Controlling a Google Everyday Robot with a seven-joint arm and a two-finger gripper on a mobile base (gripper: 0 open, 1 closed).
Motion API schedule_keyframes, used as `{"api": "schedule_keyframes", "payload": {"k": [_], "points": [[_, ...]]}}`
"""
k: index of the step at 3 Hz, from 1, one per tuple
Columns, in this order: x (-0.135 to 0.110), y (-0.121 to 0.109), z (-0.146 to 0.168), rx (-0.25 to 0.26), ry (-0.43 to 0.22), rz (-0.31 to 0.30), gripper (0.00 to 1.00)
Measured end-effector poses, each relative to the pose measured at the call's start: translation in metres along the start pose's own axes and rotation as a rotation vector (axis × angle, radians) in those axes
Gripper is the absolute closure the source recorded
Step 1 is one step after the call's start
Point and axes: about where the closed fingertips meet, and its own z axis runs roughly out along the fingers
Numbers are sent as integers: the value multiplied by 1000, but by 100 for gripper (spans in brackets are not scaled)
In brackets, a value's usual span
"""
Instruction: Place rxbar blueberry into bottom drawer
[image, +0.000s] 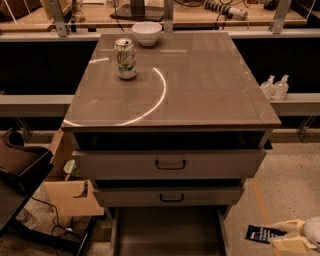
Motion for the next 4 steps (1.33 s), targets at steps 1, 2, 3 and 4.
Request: {"api": "schedule_keyframes", "payload": {"k": [1, 2, 3, 4], "points": [[-2, -13, 59, -45, -18, -83, 100], [-3, -22, 118, -89, -51, -172, 100], [-4, -27, 180, -126, -93, -255, 100], [0, -33, 245, -191, -141, -293, 100]]}}
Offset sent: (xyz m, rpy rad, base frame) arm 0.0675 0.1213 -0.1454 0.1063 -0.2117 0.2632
